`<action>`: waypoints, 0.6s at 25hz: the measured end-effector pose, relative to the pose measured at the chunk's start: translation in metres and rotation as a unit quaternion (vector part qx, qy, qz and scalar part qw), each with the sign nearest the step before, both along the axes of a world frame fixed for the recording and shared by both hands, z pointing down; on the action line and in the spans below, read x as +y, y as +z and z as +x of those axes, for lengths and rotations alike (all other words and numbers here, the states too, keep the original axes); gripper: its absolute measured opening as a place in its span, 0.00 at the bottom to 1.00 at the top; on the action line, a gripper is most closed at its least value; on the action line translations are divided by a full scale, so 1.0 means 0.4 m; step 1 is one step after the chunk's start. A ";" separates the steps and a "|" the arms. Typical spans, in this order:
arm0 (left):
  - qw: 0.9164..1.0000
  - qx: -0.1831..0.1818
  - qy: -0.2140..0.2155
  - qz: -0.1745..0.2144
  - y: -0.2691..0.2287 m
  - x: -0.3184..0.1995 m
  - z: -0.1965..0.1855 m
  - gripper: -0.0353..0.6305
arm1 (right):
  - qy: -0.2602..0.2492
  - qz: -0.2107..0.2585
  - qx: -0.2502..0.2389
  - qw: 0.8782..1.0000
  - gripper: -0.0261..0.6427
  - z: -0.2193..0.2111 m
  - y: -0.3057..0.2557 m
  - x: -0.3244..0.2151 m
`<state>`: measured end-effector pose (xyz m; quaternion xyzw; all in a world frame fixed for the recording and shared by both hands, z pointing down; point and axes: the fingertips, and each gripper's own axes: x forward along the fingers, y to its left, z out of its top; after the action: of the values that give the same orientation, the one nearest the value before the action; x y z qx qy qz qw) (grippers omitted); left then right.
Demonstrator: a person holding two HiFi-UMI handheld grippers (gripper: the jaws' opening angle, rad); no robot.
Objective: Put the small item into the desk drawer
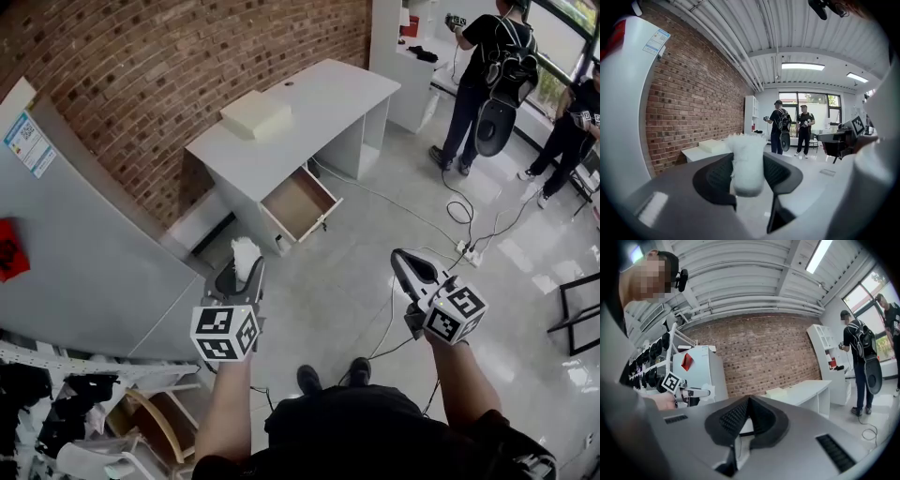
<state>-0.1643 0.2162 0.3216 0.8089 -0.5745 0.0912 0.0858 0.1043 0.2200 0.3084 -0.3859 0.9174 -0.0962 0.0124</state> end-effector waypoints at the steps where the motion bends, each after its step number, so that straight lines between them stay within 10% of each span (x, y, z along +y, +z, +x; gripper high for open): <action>1: 1.000 -0.002 -0.001 0.003 -0.004 -0.015 0.005 0.33 | -0.002 0.006 0.004 1.000 0.06 -0.004 -0.002 -0.015; 15: 0.999 0.023 -0.049 -0.005 0.002 -0.004 0.066 0.33 | -0.024 0.008 0.013 1.000 0.06 0.009 0.015 -0.014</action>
<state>-0.1381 0.2147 0.3225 0.7813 -0.6106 0.0717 0.1074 0.1081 0.2143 0.3146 -0.3646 0.9273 -0.0844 0.0016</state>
